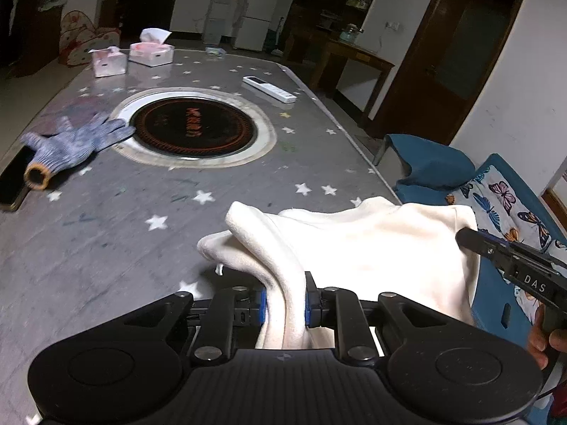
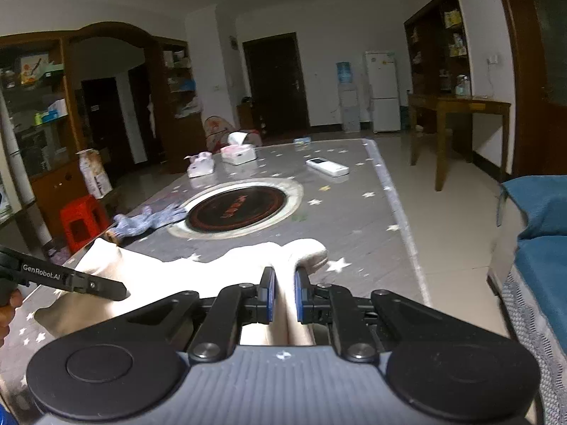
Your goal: Fold clothes
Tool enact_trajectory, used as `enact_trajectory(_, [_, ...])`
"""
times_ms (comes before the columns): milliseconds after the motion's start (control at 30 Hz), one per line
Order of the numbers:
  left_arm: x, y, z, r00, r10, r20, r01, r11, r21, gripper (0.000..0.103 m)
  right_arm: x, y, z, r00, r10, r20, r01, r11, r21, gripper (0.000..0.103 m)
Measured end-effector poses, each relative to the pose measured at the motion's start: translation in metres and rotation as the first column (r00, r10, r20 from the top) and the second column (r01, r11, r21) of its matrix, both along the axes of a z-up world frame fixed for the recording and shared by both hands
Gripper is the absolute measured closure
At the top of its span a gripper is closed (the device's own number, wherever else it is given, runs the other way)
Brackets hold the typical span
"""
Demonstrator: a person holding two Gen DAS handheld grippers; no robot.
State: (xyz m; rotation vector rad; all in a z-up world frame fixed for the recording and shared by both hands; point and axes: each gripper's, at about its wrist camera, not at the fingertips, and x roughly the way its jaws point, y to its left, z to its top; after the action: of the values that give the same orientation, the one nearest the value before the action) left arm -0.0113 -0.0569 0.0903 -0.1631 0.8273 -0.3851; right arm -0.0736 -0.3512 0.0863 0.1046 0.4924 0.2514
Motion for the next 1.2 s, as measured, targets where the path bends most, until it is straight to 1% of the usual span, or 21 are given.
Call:
enact_trajectory(200, [0.018,-0.021,0.002,1.000,-0.027,-0.006,0.027,1.000,0.009,0.084,0.011,-0.016,0.008,0.999,-0.037,0.018,0.037,0.999,-0.013,0.093])
enact_trajectory(367, [0.031,-0.035,0.000,0.999,-0.047,-0.009,0.048,0.998,0.028,0.083,0.022,-0.027,0.008,0.998,-0.060,0.016,0.061,0.998,-0.023,0.093])
enact_trajectory(800, [0.057,-0.066,-0.014,0.995,-0.096,-0.038,0.099,0.992,0.077,0.083,0.041,-0.043,-0.006,0.994,-0.106,-0.023,0.105,0.993,-0.045,0.093])
enact_trajectory(1200, [0.072,-0.072,-0.024,0.993,-0.106,-0.056,0.111,0.990,0.092,0.083,0.059,-0.050,-0.020,0.990,-0.129,-0.059,0.126,0.991,-0.051,0.093])
